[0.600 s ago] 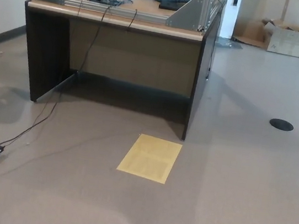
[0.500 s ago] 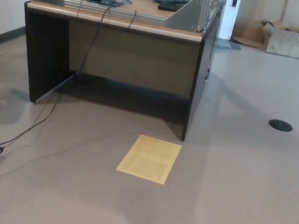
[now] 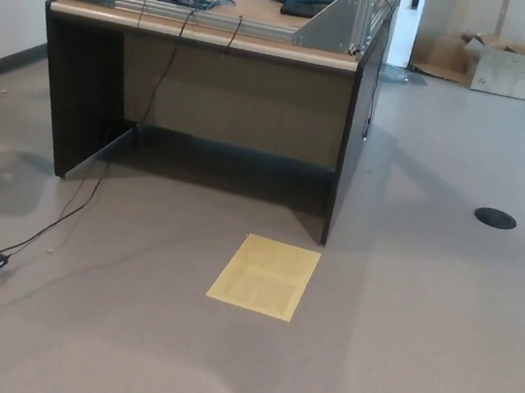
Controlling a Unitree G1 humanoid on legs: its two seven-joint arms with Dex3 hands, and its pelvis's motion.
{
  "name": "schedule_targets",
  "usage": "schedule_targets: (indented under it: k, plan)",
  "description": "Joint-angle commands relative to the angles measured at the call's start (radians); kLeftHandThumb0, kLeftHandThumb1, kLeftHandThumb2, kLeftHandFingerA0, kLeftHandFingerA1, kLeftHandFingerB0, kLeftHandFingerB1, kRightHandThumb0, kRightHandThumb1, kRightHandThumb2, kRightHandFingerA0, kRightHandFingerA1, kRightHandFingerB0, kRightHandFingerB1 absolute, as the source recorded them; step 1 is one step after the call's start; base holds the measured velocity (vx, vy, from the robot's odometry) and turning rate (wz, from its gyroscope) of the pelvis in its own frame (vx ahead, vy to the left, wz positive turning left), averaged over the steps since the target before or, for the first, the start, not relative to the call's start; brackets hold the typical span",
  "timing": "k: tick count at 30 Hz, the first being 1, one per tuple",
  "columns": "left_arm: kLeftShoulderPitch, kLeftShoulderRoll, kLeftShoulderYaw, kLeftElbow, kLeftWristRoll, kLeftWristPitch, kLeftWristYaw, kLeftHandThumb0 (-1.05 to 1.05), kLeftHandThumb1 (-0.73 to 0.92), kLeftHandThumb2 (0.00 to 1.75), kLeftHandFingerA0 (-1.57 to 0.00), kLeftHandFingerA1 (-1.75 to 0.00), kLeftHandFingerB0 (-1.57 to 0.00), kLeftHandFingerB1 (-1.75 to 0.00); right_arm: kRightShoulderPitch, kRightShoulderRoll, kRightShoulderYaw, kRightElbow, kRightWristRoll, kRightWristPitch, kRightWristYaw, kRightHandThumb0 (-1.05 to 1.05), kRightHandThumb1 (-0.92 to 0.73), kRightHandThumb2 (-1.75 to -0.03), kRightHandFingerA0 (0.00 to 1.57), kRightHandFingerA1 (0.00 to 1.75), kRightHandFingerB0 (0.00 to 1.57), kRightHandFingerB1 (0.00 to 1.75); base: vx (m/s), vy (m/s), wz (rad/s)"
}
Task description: A person hands over a black lunchbag to the robot and the robot uses its left hand to grab the strips of the lunchbag, the gives it back to the person.
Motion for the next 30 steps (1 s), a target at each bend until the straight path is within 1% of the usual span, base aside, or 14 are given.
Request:
schedule_targets:
  k: [1, 14, 16, 18, 19, 20, 21, 24, 25, 26, 27, 28, 29, 30]
  plan:
    - [-0.008, 0.023, 0.015, 0.016, -0.022, -0.075, -0.034, -0.34, 0.27, 0.87, 0.00, -0.49, 0.00, -0.47, -0.016, -0.021, -0.009, 0.035, 0.006, -0.097, -0.037, -0.74, -0.75, -0.63, 0.43, 0.39, 0.29, 0.32, 0.00, 0.000, 0.00]
    - [-0.014, 0.010, 0.039, 0.013, -0.047, -0.122, -0.046, -0.34, 0.27, 0.87, 0.00, -0.50, 0.00, -0.48, -0.024, -0.019, -0.007, 0.065, 0.015, -0.124, -0.033, -0.74, -0.75, -0.63, 0.43, 0.39, 0.29, 0.34, 0.00, 0.000, 0.00]
    - [-0.028, 0.023, 0.051, -0.079, -0.058, -0.117, -0.044, -0.34, 0.25, 0.85, 0.00, -0.49, 0.00, -0.48, -0.023, -0.021, -0.004, 0.061, 0.011, -0.117, -0.035, -0.74, -0.75, -0.63, 0.43, 0.39, 0.28, 0.33, 0.00, 0.000, 0.00]
    - [-0.038, 0.034, 0.064, -0.211, -0.096, -0.069, -0.072, -0.34, 0.24, 0.85, 0.00, -0.50, 0.00, -0.48, -0.024, -0.021, -0.001, 0.061, 0.009, -0.116, -0.032, -0.73, -0.75, -0.63, 0.43, 0.39, 0.29, 0.33, 0.00, 0.000, 0.00]
    - [-0.043, 0.042, 0.068, -0.271, -0.110, -0.043, -0.083, -0.65, 0.41, 0.72, -0.05, -0.38, -0.09, -0.33, -0.024, -0.021, 0.000, 0.060, 0.010, -0.115, -0.028, -0.73, -0.75, -0.63, 0.43, 0.38, 0.29, 0.33, 0.00, 0.000, 0.00]
    - [-0.048, 0.047, 0.072, -0.318, -0.125, -0.022, -0.095, -0.65, 0.41, 0.72, -0.05, -0.38, -0.09, -0.33, -0.024, -0.020, 0.001, 0.060, 0.011, -0.113, -0.026, -0.73, -0.75, -0.63, 0.43, 0.38, 0.29, 0.33, 0.00, 0.000, 0.00]
    - [-0.061, 0.060, 0.072, -0.382, -0.131, 0.003, -0.100, -0.62, 0.39, 0.72, -0.06, -0.33, -0.09, -0.32, -0.025, -0.020, 0.002, 0.061, 0.013, -0.110, -0.020, -0.73, -0.75, -0.63, 0.42, 0.38, 0.28, 0.33, 0.00, 0.000, 0.00]
    - [-0.108, 0.105, 0.072, -0.543, -0.114, 0.040, -0.097, -0.63, 0.39, 0.73, -0.02, -0.38, -0.08, -0.33, -0.032, -0.019, 0.009, 0.067, 0.007, -0.116, -0.021, -0.72, -0.74, -0.63, 0.43, 0.39, 0.28, 0.33, 0.00, 0.000, 0.00]
    - [-0.168, 0.131, 0.064, -0.665, -0.108, 0.080, -0.092, -0.75, 0.47, 0.74, -0.02, -0.34, -0.12, -0.32, -0.036, -0.015, 0.008, 0.069, 0.010, -0.114, -0.020, -0.71, -0.74, -0.62, 0.44, 0.39, 0.29, 0.34, 0.00, 0.000, 0.00]
    - [-0.182, 0.139, 0.062, -0.704, -0.101, 0.095, -0.091, -0.63, 0.49, 0.55, -0.11, -0.29, -0.12, -0.28, -0.038, -0.015, 0.010, 0.069, 0.008, -0.112, -0.022, -0.71, -0.74, -0.62, 0.44, 0.39, 0.29, 0.34, 0.00, 0.000, 0.00]
    - [-0.194, 0.148, 0.061, -0.741, -0.092, 0.109, -0.089, -0.63, 0.49, 0.55, -0.11, -0.29, -0.12, -0.28, -0.039, -0.016, 0.012, 0.068, 0.006, -0.110, -0.024, -0.71, -0.74, -0.62, 0.44, 0.39, 0.29, 0.34, 0.00, 0.000, 0.00]
    - [-0.223, 0.155, 0.055, -0.799, -0.092, 0.128, -0.089, -0.60, 0.39, 0.76, 0.00, -0.35, -0.13, -0.37, -0.041, -0.018, 0.014, 0.066, 0.005, -0.110, -0.019, -0.71, -0.74, -0.62, 0.44, 0.39, 0.28, 0.34, 0.00, 0.000, 0.00]
    - [-0.243, 0.160, 0.050, -0.834, -0.092, 0.144, -0.091, -0.66, 0.42, 0.76, -0.05, -0.34, -0.07, -0.34, -0.042, -0.018, 0.015, 0.064, 0.005, -0.108, -0.018, -0.73, -0.70, -0.63, 0.43, 0.40, 0.27, 0.35, 0.00, 0.000, 0.00]
    - [-0.275, 0.169, 0.038, -0.883, -0.087, 0.172, -0.095, -0.67, 0.43, 0.79, -0.06, -0.35, -0.06, -0.32, -0.045, -0.017, 0.014, 0.066, 0.009, -0.106, -0.013, -0.72, -0.74, -0.62, 0.45, 0.39, 0.28, 0.34, 0.00, 0.000, 0.00]
